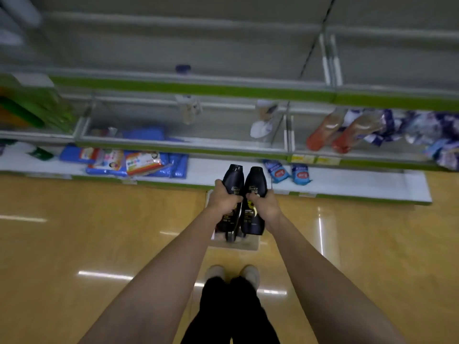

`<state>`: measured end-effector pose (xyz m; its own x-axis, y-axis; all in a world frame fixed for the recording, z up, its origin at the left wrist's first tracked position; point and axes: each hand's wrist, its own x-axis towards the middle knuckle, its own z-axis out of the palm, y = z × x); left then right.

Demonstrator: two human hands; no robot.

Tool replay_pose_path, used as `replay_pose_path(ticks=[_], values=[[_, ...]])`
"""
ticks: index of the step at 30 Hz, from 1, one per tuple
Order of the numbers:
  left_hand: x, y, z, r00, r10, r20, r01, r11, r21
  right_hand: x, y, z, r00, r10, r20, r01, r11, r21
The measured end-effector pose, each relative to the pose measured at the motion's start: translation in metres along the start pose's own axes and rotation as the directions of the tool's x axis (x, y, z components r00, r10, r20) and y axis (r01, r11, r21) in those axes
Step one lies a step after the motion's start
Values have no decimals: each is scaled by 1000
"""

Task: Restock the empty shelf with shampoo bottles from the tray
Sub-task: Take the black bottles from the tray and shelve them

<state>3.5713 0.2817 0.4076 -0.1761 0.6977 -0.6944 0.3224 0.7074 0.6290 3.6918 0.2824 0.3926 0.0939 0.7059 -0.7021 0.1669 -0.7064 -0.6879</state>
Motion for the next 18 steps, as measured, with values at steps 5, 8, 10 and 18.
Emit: replay_pose_path(ticks=[5, 8, 10, 18], values=[[-37, 69, -32, 990, 139, -27, -140, 988, -71, -38, -70, -15, 991, -131, -39, 134, 987, 90], [-57, 110, -49, 969, 242, -45, -244, 969, -38, -58, -106, -25, 975, -211, -64, 217, 970, 106], [-72, 135, -58, 951, 306, -47, -308, 951, -40, -73, -129, -34, 957, -279, -76, 287, 950, 123], [-137, 236, -85, 804, 595, -14, -589, 792, -165, -132, -216, -87, 850, -508, -138, 525, 832, 178]])
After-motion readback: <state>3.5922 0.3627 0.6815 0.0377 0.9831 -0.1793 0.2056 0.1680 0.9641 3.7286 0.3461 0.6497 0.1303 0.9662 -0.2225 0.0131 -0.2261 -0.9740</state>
